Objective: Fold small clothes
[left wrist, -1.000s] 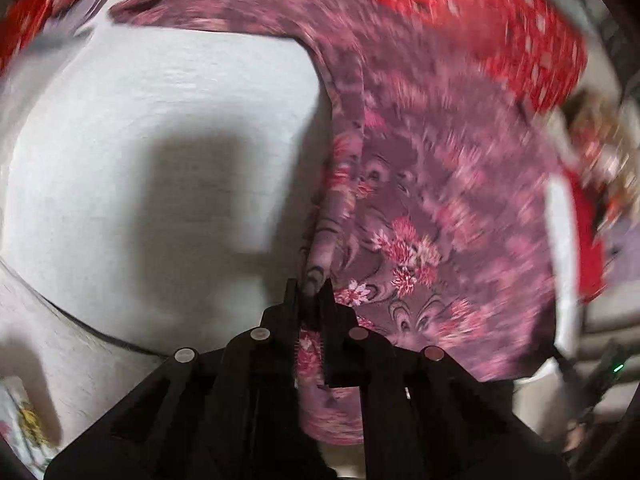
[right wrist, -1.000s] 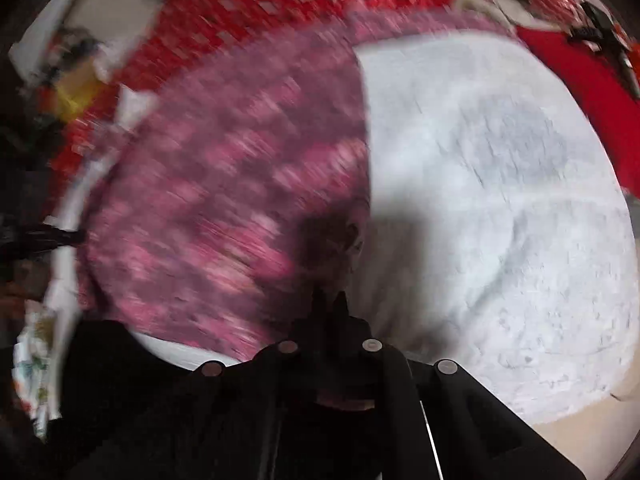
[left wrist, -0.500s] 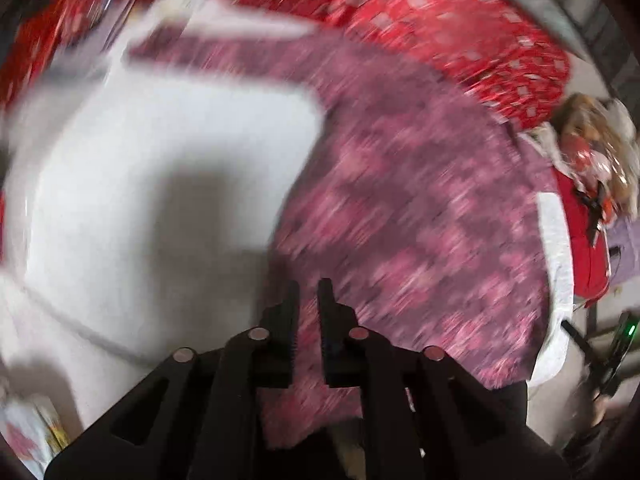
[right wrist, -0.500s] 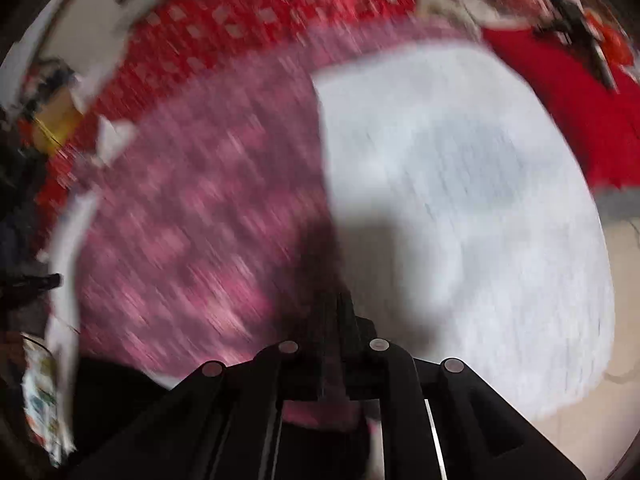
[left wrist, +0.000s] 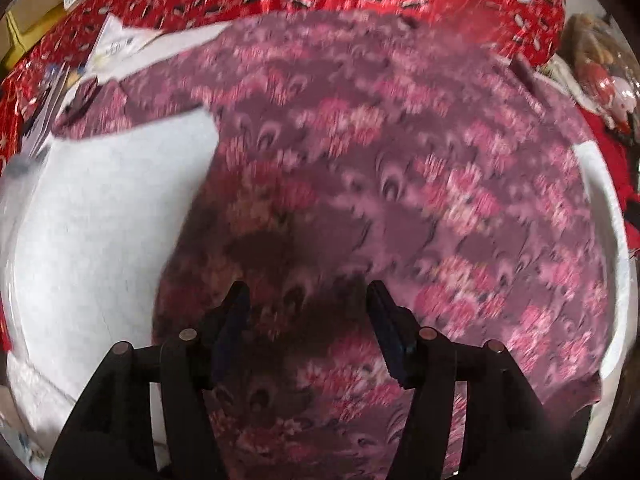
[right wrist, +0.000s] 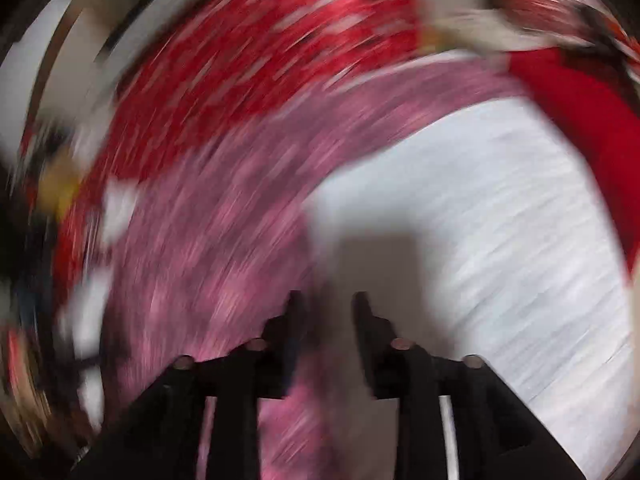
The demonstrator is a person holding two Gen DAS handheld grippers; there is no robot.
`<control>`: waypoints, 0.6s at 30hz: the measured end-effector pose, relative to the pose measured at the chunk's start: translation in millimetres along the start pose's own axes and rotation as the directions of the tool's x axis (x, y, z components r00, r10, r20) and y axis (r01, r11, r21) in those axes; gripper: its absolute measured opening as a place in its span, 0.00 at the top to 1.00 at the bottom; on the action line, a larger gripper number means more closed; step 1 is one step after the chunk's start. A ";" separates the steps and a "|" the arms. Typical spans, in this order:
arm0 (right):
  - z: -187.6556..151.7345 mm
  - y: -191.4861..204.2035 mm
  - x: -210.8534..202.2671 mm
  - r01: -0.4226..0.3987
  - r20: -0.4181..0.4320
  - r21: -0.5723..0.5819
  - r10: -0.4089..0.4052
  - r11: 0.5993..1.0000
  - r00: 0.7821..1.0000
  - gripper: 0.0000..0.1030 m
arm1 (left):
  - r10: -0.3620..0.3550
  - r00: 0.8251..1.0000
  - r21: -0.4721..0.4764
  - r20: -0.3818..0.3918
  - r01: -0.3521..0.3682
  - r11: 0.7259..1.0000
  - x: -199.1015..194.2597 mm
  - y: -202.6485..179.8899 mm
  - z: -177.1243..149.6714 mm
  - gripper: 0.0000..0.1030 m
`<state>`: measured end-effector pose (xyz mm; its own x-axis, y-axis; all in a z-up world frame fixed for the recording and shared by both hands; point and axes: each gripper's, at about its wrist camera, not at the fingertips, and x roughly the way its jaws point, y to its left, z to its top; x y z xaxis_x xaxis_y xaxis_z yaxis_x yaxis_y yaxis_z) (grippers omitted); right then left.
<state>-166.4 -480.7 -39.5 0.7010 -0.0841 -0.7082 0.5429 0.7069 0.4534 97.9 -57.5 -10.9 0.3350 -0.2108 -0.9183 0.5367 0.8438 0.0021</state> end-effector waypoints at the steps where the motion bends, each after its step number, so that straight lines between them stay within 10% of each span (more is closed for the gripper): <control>1: 16.8 -22.6 -1.5 0.016 0.028 0.078 -0.018 0.997 0.999 0.60 | -0.018 1.000 -0.004 0.014 0.018 1.000 -2.0 0.1 5.9 0.42; 9: 131.8 -180.4 38.7 -0.061 0.182 0.599 -0.061 0.798 0.981 0.48 | -0.086 0.996 -0.066 0.036 0.088 0.994 27.0 -19.0 56.9 0.41; 18: 191.5 -195.7 118.8 -0.024 0.195 0.631 -0.128 0.775 0.972 0.47 | -0.171 0.982 -0.091 0.083 0.178 0.980 53.7 -51.2 114.0 0.41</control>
<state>-100.9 -763.5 -108.7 0.7020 -0.3094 -0.6415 0.6960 0.1071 0.7100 176.6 -168.3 -15.2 0.3011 -0.3919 -0.8693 0.5148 0.8342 -0.1977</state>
